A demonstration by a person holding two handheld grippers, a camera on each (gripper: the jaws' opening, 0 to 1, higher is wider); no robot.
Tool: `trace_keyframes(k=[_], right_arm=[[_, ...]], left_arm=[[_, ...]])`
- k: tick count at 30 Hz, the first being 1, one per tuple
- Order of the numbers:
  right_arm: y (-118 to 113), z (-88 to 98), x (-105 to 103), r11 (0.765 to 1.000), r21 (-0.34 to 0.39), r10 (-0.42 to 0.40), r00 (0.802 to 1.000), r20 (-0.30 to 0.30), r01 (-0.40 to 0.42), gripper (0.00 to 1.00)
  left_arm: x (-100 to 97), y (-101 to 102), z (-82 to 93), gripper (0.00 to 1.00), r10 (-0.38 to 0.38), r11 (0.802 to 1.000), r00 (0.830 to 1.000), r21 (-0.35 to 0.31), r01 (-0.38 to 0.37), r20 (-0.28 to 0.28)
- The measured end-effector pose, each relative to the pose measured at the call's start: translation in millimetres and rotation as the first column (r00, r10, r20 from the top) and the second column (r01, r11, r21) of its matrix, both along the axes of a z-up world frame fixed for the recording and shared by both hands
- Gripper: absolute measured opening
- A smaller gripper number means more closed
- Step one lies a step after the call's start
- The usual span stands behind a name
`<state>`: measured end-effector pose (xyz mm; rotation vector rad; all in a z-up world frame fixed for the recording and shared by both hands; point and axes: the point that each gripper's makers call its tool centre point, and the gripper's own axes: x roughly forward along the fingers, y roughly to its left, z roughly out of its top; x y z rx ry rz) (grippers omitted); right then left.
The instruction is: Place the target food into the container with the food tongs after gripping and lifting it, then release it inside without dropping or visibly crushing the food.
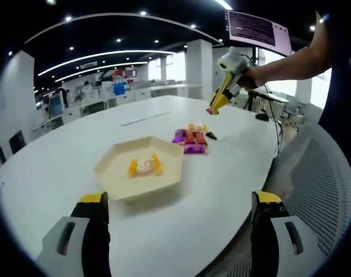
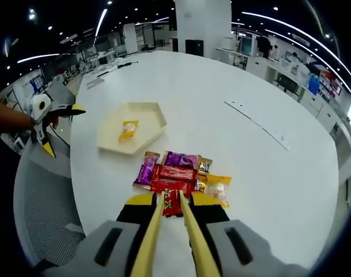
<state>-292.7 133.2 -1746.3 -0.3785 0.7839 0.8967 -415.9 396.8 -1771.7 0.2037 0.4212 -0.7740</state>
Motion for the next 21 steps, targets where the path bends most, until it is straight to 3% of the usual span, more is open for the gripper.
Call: trace_keyframes(k=[21], right_arm=[[72.5, 31.2, 12.0, 0.994, -0.001, 0.111, 0.994, 0.021, -0.111, 0.2]], left_arm=[[1.6, 2.8, 2.4, 0.99, 0.013, 1.0, 1.0, 0.0, -0.013, 0.016]])
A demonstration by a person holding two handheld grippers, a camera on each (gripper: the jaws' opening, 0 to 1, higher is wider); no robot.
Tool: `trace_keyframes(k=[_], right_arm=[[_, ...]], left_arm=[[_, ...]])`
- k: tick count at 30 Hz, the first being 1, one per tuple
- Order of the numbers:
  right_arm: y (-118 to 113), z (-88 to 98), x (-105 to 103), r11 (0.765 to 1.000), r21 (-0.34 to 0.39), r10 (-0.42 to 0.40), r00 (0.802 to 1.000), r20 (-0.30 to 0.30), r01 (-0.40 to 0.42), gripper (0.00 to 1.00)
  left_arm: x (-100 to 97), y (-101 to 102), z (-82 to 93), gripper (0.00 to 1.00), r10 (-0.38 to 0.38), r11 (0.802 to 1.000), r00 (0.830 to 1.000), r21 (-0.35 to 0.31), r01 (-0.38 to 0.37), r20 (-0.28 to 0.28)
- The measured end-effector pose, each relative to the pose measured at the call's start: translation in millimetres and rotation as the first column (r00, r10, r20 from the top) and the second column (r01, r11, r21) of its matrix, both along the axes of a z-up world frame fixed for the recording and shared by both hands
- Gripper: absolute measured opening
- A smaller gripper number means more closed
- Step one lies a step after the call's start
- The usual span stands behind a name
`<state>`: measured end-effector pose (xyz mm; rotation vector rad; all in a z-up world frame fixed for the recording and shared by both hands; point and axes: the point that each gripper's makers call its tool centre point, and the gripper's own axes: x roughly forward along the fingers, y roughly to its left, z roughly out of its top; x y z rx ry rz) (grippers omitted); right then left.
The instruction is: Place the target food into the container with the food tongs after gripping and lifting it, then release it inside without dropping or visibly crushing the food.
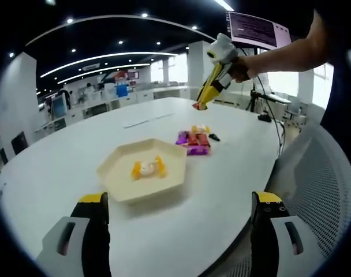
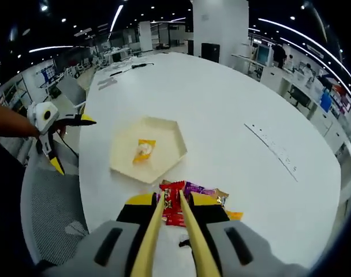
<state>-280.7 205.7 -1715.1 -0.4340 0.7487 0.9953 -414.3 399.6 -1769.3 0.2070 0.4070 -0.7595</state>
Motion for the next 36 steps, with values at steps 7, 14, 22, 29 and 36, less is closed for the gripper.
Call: trace_keyframes(k=[7, 14, 22, 29, 36], right_arm=[[26.5, 8.1, 4.8, 0.999, 0.001, 0.042, 0.999, 0.006, -0.042, 0.2], [54.0, 12.3, 13.2, 0.997, 0.003, 0.079, 0.997, 0.006, -0.079, 0.2], [80.2, 14.5, 23.0, 0.995, 0.006, 0.101, 0.995, 0.003, -0.101, 0.2], [94.6, 15.9, 25.3, 0.994, 0.005, 0.108, 0.994, -0.002, -0.108, 0.2], [105.4, 18.0, 27.8, 0.995, 0.0, 0.103, 0.995, -0.006, -0.103, 0.2]], left_arm=[[1.6, 2.6, 1.8, 0.99, 0.01, 1.0, 1.0, -0.001, -0.01, 0.012], [2.6, 3.7, 1.0, 0.99, 0.012, 1.0, 1.0, 0.004, -0.012, 0.016], [2.3, 4.5, -0.4, 0.98, 0.013, 1.0, 1.0, 0.012, -0.014, 0.012], [1.6, 3.4, 0.0, 0.98, 0.004, 1.0, 1.0, 0.019, -0.005, 0.016], [1.6, 3.0, 0.3, 0.97, 0.002, 1.0, 1.0, 0.018, -0.002, 0.018]])
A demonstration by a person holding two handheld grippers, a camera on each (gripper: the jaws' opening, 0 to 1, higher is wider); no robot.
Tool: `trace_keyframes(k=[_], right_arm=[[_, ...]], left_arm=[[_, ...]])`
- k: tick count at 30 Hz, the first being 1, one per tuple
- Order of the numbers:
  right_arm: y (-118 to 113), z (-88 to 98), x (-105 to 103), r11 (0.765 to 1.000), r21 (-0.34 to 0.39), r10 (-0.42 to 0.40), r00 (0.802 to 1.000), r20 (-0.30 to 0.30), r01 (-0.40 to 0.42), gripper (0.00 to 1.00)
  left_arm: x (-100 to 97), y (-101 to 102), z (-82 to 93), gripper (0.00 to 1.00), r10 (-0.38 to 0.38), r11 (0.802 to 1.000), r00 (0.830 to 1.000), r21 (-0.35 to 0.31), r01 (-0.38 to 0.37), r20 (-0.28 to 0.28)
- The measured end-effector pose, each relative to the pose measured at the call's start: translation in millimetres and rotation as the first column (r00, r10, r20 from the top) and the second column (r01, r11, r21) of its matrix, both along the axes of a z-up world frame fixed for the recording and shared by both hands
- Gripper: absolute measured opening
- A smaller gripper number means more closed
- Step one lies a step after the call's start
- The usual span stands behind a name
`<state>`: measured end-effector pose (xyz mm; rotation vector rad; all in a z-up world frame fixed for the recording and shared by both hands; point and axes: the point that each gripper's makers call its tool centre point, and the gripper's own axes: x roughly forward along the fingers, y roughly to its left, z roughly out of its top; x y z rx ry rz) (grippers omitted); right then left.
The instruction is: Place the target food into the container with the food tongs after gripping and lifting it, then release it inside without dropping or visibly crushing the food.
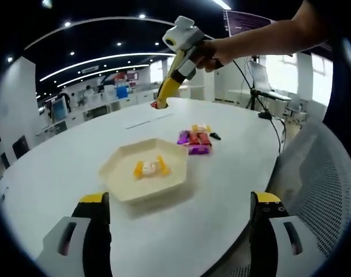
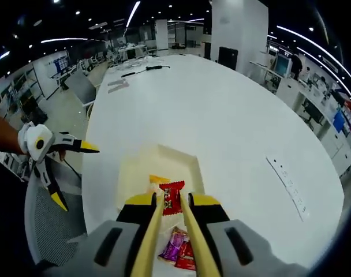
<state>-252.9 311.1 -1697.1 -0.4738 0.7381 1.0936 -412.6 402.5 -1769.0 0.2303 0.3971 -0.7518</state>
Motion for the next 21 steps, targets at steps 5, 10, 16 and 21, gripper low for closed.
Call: trace_keyframes(k=[5, 10, 16, 21], right_arm=[[8.5, -1.4, 1.5, 1.0, -0.009, 0.001, 1.0, 0.007, -0.001, 0.2], [11.2, -4.3, 0.8, 1.0, -0.014, -0.027, 1.0, 0.004, 0.027, 0.21], [15.3, 4.0, -0.2, 0.999, 0.026, -0.033, 0.999, -0.001, 0.033, 0.22], [11.3, 2.2, -5.3, 1.0, 0.003, -0.022, 1.0, 0.005, 0.022, 0.22]], left_arm=[[-1.6, -2.3, -0.9, 0.96, -0.015, 1.0, 1.0, 0.003, 0.015, -0.003], [-2.6, -3.8, -0.1, 0.95, -0.023, 1.0, 1.0, -0.002, 0.023, -0.004], [-2.9, -5.1, 5.4, 0.96, -0.018, 0.998, 1.0, -0.058, 0.018, -0.009], [-6.7, -10.5, 5.1, 0.98, -0.04, 0.998, 0.999, -0.055, 0.039, -0.015]])
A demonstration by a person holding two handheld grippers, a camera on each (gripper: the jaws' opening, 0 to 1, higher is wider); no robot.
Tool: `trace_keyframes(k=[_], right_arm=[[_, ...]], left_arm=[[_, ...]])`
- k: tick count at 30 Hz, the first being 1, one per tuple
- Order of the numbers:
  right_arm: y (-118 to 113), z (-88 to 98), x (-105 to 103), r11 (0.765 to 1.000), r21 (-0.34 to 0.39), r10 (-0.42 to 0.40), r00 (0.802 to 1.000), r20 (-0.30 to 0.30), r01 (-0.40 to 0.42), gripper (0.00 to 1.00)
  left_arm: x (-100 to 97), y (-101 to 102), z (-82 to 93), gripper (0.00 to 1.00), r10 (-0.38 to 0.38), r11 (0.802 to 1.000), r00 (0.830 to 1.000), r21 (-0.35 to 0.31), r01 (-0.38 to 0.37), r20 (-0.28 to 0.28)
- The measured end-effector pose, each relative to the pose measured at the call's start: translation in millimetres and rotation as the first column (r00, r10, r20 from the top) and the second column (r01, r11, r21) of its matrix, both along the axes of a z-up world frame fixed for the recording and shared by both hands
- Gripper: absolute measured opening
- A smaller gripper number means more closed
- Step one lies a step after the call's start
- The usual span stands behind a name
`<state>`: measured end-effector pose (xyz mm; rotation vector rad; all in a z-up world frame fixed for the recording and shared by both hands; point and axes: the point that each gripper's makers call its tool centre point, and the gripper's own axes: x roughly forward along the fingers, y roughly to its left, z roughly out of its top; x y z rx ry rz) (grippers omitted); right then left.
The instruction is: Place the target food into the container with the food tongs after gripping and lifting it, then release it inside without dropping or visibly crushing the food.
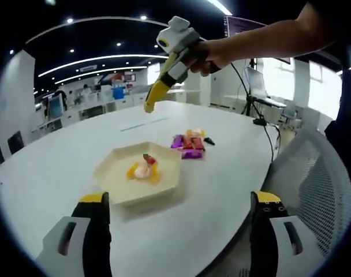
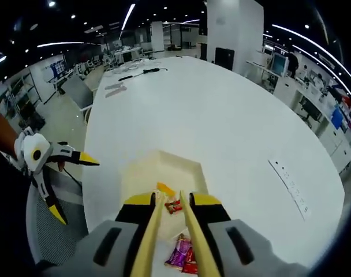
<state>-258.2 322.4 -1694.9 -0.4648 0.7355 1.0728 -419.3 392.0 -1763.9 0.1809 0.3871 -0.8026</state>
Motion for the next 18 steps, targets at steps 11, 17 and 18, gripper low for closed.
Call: trace_keyframes(k=[11, 17, 18], right_arm=[[-22.1, 26.7, -5.1, 0.998, 0.033, 0.045, 0.997, 0.069, -0.048, 0.23], [-53.4, 31.2, -19.7, 0.996, 0.007, 0.083, 0.992, 0.098, -0.084, 0.24], [-57.9, 30.9, -20.9, 0.997, 0.01, 0.08, 0.992, 0.098, -0.082, 0.24]], left_arm=[[-0.6, 3.1, -5.8, 0.99, -0.003, 0.999, 1.0, 0.035, 0.003, 0.001], [2.3, 5.9, -8.4, 0.99, -0.005, 0.996, 1.0, 0.09, 0.003, 0.02], [1.6, 6.8, -9.5, 0.99, 0.001, 0.996, 1.0, 0.091, -0.002, 0.012]])
